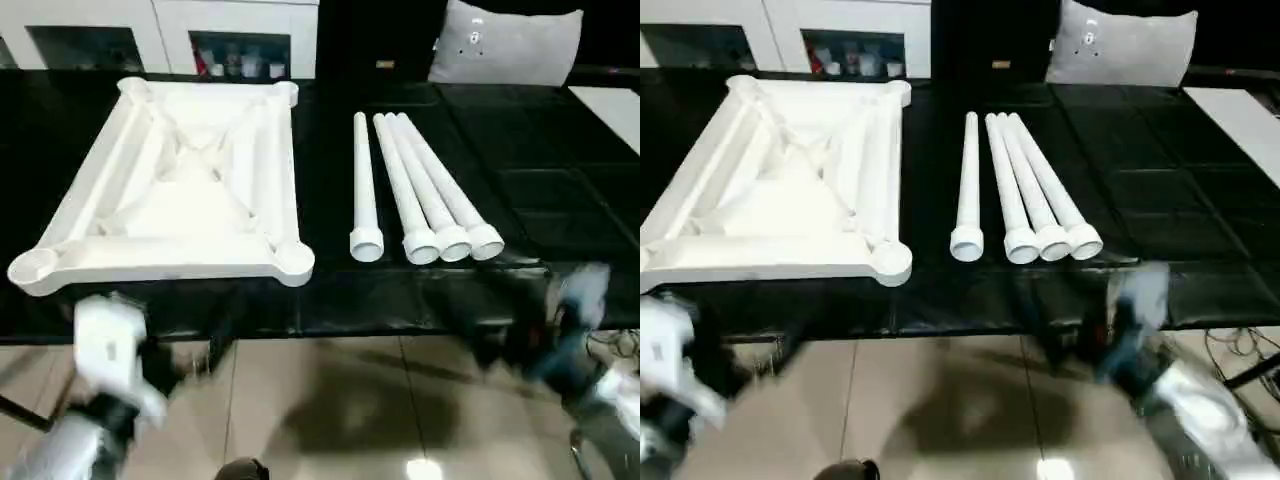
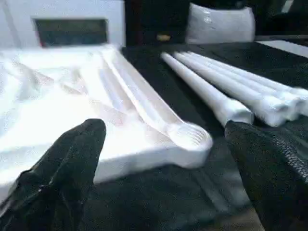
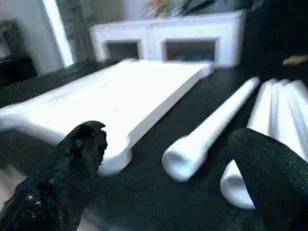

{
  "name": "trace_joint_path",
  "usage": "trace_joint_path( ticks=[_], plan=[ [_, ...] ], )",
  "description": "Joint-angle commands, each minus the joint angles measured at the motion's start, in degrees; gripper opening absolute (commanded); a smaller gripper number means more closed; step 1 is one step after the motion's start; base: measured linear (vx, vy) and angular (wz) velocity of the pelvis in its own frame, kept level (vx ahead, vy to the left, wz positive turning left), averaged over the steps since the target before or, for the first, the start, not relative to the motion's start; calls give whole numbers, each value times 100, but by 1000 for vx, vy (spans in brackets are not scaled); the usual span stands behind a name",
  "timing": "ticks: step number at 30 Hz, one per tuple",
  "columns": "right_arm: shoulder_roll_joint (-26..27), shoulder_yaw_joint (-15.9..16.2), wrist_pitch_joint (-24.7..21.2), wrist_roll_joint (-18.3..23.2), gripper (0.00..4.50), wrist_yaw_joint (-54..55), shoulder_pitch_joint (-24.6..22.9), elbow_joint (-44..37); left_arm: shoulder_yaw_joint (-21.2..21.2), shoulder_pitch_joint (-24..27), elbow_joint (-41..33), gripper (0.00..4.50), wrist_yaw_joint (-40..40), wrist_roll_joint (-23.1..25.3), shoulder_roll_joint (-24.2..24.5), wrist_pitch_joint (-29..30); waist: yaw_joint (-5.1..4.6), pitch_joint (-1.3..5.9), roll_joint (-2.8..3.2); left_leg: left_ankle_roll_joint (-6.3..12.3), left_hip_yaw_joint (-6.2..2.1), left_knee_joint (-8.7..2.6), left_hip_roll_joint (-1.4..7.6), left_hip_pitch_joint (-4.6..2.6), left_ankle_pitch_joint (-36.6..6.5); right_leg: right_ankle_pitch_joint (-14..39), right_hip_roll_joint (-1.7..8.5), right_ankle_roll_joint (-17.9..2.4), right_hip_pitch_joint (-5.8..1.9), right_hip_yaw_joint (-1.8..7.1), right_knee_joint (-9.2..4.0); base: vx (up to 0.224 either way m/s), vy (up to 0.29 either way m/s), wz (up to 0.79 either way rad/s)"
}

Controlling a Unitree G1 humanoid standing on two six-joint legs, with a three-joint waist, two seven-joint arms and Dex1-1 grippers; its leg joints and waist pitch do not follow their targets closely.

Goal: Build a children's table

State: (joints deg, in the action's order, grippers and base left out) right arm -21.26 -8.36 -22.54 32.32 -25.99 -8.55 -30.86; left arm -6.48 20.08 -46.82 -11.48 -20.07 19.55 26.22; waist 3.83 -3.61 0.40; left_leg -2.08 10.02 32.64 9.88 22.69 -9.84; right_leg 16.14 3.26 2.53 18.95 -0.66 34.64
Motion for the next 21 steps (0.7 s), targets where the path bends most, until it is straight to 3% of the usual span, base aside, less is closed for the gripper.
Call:
trace_joint_path(
  ticks=[1,3,4,6,7,8,9,11,12,13,14,15,16,17,18,19,20,21],
  plan=[
    [227,119,-100,-508,450,567,135,0,-99,-465,128,442,286,328,57,278,6,232,69,-320,-190,-348,261,-217,-828,-1191,278,-332,48,137,-343,0,0,0],
    [531,306,-47,-917,450,1022,285,235,-240,-952,775,442,291,445,275,335,28,267,85,-398,-194,-324,211,-199,-726,-1192,280,-288,18,138,-304,0,0,0],
    [554,469,33,-1205,450,1162,377,444,-199,-1189,1023,442,336,484,263,347,28,318,106,-420,-195,-303,213,-205,-691,-1227,281,-239,-5,137,-295,0,0,0],
    [557,555,-5,-1316,450,1266,456,574,-144,-1347,1151,442,422,462,166,404,17,347,124,-512,-202,-312,220,-195,-724,-1220,295,-276,-30,128,-272,0,0,0],
    [583,568,-76,-1290,450,1469,693,838,44,-1726,1460,442,616,444,-124,443,-5,381,196,-564,-207,-300,237,-213,-715,-1316,293,-343,-22,126,-248,0,0,0],
    [583,568,-76,-1290,450,1469,693,838,44,-1726,1460,442,616,444,-124,443,-19,381,185,-583,-204,-295,226,-218,-749,-1309,279,-380,-9,122,-250,0,0,0],
    [559,470,-138,-1218,450,1535,928,892,239,-2068,1641,442,761,577,-244,610,-24,394,223,-554,-195,-276,229,-201,-835,-1321,312,-424,-19,140,-256,0,0,0],
    [710,464,-143,-1371,450,1662,1149,1000,372,-2372,2092,442,754,727,-347,498,-1,418,200,-21,-117,-169,155,-45,-777,-1426,503,-448,-101,266,-297,0,0,0],
    [805,457,-163,-1599,450,1856,1378,1185,494,-2644,2587,442,756,896,-441,300,-20,408,202,447,-112,-80,140,19,-808,-1094,676,-497,-89,367,-412,0,0,0],
    [875,461,-221,-1779,450,2098,1483,1281,533,-2692,2827,442,710,905,-503,190,-2,419,145,798,-165,104,166,68,-819,-539,950,-579,-123,513,-538,-50,60,1],
    [940,450,-275,-1851,450,2259,1535,1333,554,-2684,2970,442,656,884,-566,70,46,431,147,933,-228,205,198,117,-726,-287,1108,-606,-167,590,-583,-35,108,-2],
    [995,442,-466,-1672,450,2216,1494,1307,665,-2613,3072,442,673,994,-600,-1,70,448,152,1134,-331,338,271,250,-537,60,1294,-689,-232,695,-620,-35,108,-2],
    [987,440,-545,-1595,450,2170,1488,1300,730,-2620,3099,442,697,1071,-590,11,53,445,225,1209,-387,265,342,234,-486,436,1198,-852,-196,599,-627,2,159,-2],
    [986,440,-552,-1589,450,2166,1487,1300,735,-2621,3100,442,699,1078,-588,13,14,443,231,1279,-354,151,332,168,-509,496,995,-913,-142,500,-586,-2,183,4],
    [994,487,-544,-1573,450,2142,1434,1274,711,-2606,3020,442,691,1000,-619,82,-90,530,319,1603,-269,-52,282,-90,-274,107,483,-994,21,214,-306,-2,183,4],
    [984,529,-495,-1606,450,2147,1401,1302,683,-2610,3009,442,739,1007,-631,105,-247,585,495,2196,-380,-107,278,-465,357,15,80,-876,317,-150,118,-11,185,6],
    [974,556,-465,-1623,450,2149,1383,1345,650,-2626,3018,442,789,1006,-659,112,-366,586,524,2545,-425,-109,304,-610,878,67,-39,-646,499,-296,369,-32,168,6],
    [981,574,-434,-1625,450,2147,1383,1402,652,-2650,3042,442,845,1030,-660,164,-313,495,479,2848,-370,-321,477,-354,1455,316,-40,-82,538,-445,730,-32,168,6]
  ],
)
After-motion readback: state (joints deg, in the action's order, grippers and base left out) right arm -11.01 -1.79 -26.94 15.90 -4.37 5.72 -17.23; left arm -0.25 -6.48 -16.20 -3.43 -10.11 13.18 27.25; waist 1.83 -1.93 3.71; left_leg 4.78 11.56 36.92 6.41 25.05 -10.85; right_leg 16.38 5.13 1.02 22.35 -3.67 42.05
